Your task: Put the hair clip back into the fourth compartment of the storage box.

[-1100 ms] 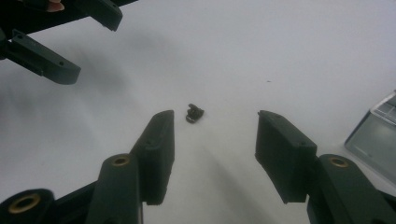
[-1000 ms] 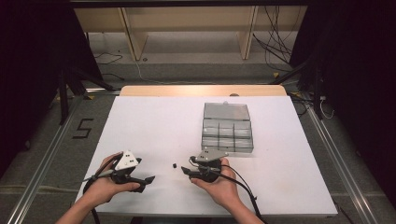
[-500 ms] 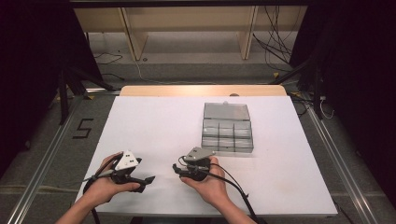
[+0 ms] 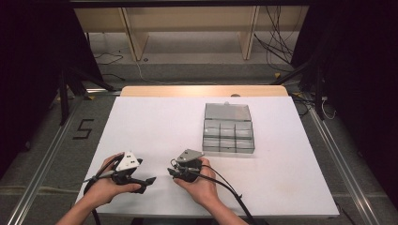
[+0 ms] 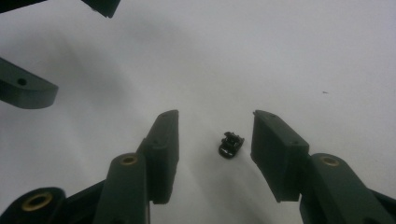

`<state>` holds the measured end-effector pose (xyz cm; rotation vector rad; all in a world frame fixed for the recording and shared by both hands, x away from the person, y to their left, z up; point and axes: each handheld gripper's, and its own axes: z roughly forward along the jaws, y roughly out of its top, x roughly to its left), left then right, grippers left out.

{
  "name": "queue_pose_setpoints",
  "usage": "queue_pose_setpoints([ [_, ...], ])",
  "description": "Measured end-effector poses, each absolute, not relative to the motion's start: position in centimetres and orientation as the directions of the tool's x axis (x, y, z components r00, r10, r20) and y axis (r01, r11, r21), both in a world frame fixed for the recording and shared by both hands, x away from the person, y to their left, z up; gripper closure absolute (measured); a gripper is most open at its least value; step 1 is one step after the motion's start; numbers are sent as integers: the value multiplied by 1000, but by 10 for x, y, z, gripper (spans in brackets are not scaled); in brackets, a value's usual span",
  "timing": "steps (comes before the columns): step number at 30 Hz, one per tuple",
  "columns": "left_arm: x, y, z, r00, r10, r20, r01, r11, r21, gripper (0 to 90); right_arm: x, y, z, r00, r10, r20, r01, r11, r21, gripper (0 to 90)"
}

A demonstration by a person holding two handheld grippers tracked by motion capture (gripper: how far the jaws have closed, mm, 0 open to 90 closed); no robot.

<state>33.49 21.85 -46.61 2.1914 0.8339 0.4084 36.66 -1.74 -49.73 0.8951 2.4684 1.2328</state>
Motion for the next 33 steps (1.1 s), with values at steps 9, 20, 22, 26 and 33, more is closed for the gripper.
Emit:
queue_pose_setpoints([
  [9,335,218,-466,738,674,32,438,-515,737,168,371,-12,-501,-766,640,58,444,463,767,553],
  [20,335,218,-466,740,672,34,435,-516,738,168,372,-7,-502,-750,661,34,460,483,744,660],
  [22,335,218,-466,740,672,34,435,-516,738,167,372,-7,-502,-743,669,29,464,483,743,683],
  [26,335,218,-466,740,672,35,435,-517,737,167,373,-6,-502,-732,681,27,472,479,740,716],
  [33,335,218,-466,741,670,34,435,-518,736,167,374,-5,-501,-707,706,39,504,464,728,777],
])
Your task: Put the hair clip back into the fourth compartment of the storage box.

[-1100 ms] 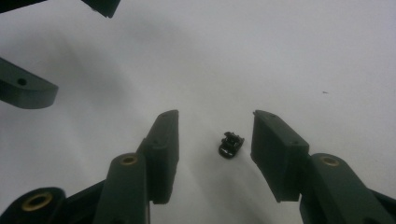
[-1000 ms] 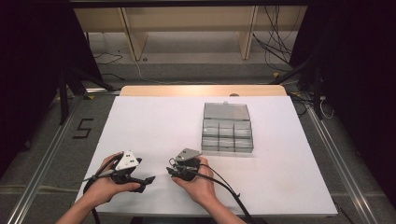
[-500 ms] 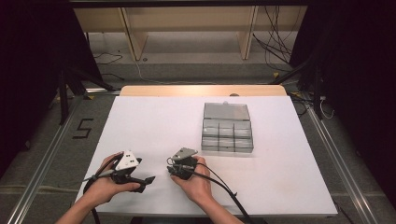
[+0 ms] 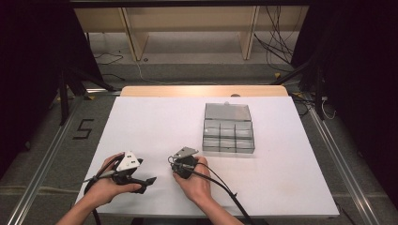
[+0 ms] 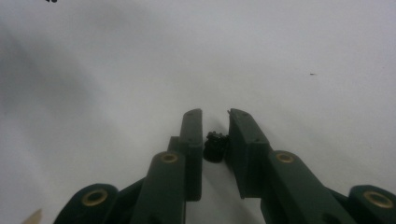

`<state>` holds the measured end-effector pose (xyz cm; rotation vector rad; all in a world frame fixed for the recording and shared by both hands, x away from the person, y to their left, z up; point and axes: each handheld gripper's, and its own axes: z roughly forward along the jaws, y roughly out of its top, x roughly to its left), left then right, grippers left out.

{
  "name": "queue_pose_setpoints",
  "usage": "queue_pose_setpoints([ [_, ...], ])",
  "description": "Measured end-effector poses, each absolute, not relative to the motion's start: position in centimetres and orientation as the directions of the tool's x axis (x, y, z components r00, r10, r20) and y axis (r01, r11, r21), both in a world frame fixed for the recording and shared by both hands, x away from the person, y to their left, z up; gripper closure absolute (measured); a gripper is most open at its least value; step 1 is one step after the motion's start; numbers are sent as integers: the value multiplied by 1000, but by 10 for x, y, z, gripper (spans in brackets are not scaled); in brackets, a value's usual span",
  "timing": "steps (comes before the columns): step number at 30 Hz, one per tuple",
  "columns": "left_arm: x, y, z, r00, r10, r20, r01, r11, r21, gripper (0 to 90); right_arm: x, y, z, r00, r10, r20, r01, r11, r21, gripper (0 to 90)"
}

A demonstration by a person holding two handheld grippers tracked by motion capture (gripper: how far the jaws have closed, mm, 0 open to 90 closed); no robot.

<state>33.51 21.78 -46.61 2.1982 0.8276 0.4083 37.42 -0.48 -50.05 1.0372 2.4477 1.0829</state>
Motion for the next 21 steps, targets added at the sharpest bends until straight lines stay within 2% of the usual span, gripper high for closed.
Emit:
queue_pose_setpoints([
  [21,335,218,-466,740,671,35,435,-517,737,167,377,-6,-499,-722,691,43,500,477,723,802],
])
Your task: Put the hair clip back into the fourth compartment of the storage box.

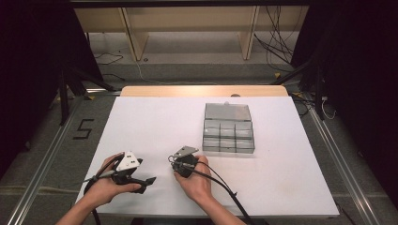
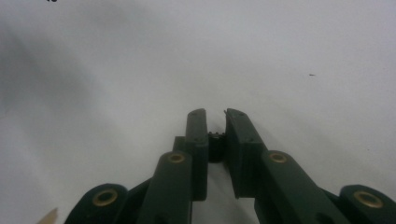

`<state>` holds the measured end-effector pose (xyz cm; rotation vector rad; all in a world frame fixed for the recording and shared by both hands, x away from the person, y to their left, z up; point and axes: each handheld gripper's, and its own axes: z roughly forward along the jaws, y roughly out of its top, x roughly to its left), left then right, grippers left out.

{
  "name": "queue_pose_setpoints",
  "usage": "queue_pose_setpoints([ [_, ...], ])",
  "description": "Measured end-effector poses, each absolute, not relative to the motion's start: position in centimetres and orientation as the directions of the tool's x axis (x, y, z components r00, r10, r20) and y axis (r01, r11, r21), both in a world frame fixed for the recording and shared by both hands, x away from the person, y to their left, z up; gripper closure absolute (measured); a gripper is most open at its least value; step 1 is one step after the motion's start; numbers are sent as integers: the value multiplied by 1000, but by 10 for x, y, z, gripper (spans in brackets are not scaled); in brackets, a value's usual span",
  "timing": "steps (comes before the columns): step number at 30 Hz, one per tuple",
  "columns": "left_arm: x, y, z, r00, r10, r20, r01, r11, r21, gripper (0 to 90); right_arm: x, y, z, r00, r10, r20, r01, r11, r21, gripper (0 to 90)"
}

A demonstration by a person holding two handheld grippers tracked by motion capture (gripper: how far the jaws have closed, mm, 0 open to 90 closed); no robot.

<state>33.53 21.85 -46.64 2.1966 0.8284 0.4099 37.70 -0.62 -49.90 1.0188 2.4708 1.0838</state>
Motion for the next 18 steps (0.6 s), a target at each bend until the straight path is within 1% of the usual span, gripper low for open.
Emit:
queue_pose_setpoints([
  [18,335,219,-466,740,671,37,433,-519,737,167,378,-10,-491,-746,662,64,470,456,756,802],
])
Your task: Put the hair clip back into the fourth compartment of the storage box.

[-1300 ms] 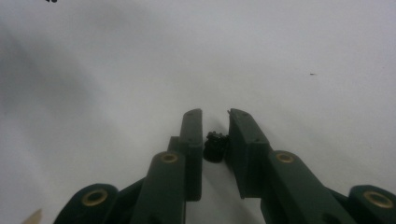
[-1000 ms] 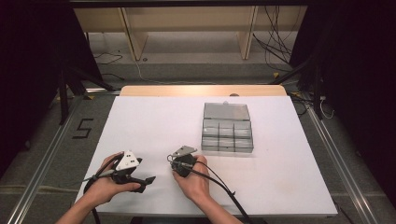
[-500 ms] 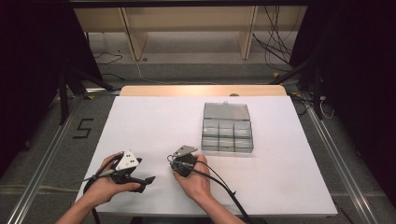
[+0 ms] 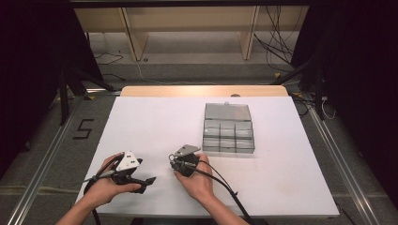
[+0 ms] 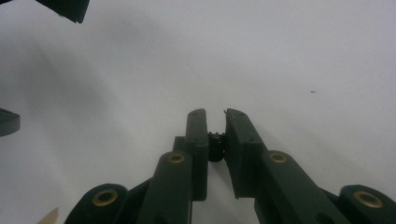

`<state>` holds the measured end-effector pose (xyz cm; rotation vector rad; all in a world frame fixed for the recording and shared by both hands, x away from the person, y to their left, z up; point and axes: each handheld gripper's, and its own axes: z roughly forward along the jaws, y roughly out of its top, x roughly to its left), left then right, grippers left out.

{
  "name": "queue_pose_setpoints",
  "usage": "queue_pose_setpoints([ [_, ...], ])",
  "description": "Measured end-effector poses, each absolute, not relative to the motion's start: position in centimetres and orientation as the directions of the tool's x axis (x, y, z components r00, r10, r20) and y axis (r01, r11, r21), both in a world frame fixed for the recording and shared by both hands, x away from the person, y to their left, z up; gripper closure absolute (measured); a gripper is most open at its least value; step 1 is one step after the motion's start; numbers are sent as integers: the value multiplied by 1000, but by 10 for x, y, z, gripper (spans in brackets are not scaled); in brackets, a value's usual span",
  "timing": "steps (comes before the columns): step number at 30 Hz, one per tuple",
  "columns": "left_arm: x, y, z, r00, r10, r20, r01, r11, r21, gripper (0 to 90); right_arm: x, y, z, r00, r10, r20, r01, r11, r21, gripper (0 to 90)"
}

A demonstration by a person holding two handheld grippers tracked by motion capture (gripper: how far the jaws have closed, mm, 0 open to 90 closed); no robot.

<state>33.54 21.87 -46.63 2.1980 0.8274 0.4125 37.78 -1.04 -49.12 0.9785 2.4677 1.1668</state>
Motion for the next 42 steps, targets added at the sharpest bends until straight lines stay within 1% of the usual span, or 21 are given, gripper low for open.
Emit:
queue_pose_setpoints([
  [42,336,219,-467,736,676,32,438,-512,739,167,384,-26,-465,-737,674,46,445,433,783,802],
])
